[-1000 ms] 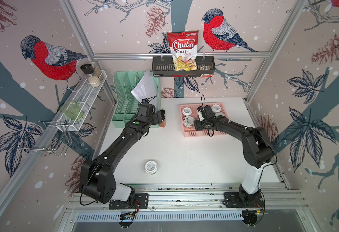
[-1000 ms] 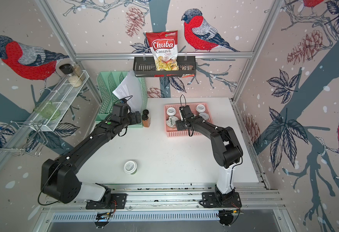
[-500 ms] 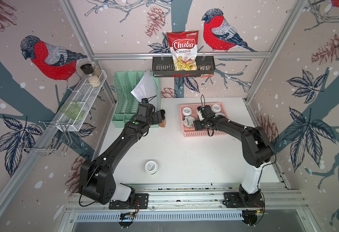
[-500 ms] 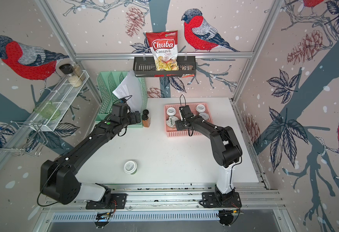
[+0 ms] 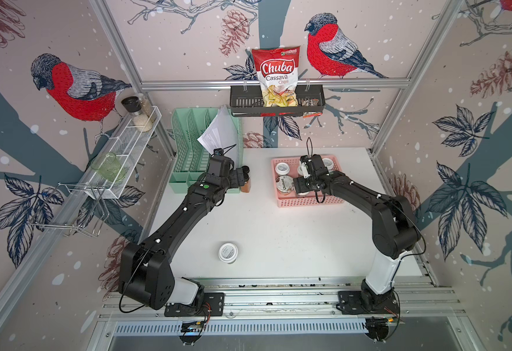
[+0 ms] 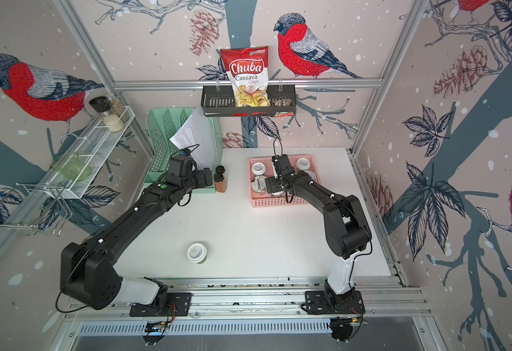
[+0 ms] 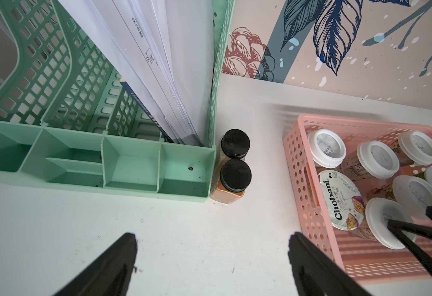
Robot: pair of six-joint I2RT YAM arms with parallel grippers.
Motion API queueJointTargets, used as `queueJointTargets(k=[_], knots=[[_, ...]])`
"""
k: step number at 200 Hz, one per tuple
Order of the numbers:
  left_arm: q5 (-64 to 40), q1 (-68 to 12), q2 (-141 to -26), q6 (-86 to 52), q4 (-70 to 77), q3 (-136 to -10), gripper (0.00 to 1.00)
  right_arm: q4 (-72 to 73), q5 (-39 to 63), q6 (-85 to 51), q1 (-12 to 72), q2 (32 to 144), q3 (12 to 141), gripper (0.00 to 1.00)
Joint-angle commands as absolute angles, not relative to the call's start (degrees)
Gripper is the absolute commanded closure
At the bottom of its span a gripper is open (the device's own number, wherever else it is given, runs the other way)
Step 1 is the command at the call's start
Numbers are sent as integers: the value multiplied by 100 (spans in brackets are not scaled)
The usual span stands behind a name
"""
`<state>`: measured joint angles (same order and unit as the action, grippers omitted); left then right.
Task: Put the yogurt in the basket
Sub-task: Place the yogurt in the basket, then pick up the yogurt from the center of the board.
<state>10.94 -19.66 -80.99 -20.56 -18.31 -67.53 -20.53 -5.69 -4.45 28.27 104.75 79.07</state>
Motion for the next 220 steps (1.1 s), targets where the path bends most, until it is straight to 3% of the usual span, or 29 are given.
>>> queueJointTargets(k=[1, 41, 99, 151, 220], knots=[[1152, -1844, -8089, -2075, -1776, -6802, 4, -2269, -648, -395, 2873, 10207, 8032, 13], [1120, -1429, -8090, -2236, -1898, -6871, 4, -2432, -619, -413, 3477, 9537, 8019, 12], [1326, -1205, -8206, -2385, -2272, -6996, 4, -1717, -523, -272, 5698, 9105, 7255, 11], [1294, -946, -8260, -2394, -2407, -7032, 4, -1132, -171, 99, 7014, 9746, 7456, 3], [1195, -817, -8270, -2345, -2276, -6960, 4, -922, 34, 367, 7516, 10824, 8001, 0]])
